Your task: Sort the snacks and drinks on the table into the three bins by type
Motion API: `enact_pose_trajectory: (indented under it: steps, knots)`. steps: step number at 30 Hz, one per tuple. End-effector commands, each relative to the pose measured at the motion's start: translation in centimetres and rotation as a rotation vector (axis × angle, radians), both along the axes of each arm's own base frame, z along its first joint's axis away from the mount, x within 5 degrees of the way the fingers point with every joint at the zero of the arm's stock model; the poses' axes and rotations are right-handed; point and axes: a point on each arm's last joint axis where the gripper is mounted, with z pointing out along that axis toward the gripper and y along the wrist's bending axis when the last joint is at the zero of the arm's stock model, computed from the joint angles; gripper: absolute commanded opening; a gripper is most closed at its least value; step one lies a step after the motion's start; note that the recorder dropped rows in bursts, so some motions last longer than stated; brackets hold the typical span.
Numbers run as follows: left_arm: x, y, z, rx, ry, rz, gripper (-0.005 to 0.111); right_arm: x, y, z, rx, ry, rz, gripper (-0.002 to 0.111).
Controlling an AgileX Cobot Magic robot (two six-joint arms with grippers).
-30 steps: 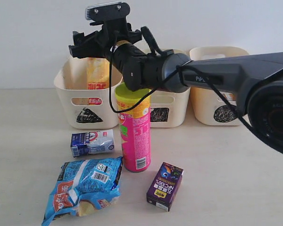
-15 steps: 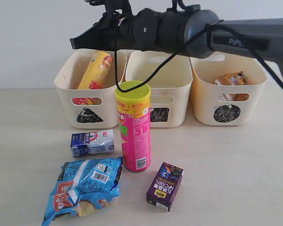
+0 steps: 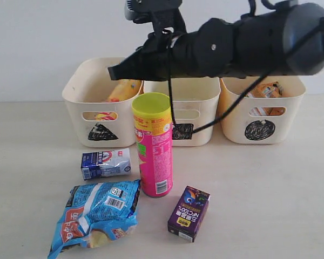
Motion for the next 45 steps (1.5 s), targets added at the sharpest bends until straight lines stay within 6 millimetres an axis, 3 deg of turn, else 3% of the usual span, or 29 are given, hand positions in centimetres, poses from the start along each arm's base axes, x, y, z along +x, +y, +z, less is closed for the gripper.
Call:
enact_pose_trajectory:
  steps: [1, 7, 11, 15, 30, 36, 39, 45]
  knots:
    - [0.0, 0.0, 0.2, -0.014, -0.014, 0.003, 0.004, -2.0, -2.7, 1.2, 0.017, -0.074, -0.039, 0.0]
    - [0.0, 0.0, 0.2, -0.014, -0.014, 0.003, 0.004, -3.7, -10.1, 1.4, 0.035, -0.038, -0.196, 0.0]
    - [0.0, 0.0, 0.2, -0.014, -0.014, 0.003, 0.004, -5.7, -15.1, 0.2, 0.054, -0.031, -0.328, 0.0]
    - [0.0, 0.0, 0.2, -0.014, -0.014, 0.003, 0.004, -7.8, -17.7, -0.7, 0.12, -0.03, -0.431, 0.0]
    - [0.0, 0.0, 0.2, -0.014, -0.014, 0.003, 0.004, -18.7, -22.6, -6.7, 0.127, -0.096, -0.519, 0.0]
    - [0.0, 0.0, 0.2, -0.009, -0.015, 0.003, 0.004, -22.6, -24.3, -8.5, 0.233, -0.16, -0.557, 0.0]
    - [0.0, 0.0, 0.2, -0.009, -0.015, 0.003, 0.004, -23.6, -24.5, -8.0, 0.315, -0.197, -0.55, 0.0]
    - [0.0, 0.0, 0.2, -0.009, -0.016, 0.003, 0.004, -25.1, -24.2, -7.4, 0.318, -0.229, -0.449, 0.0]
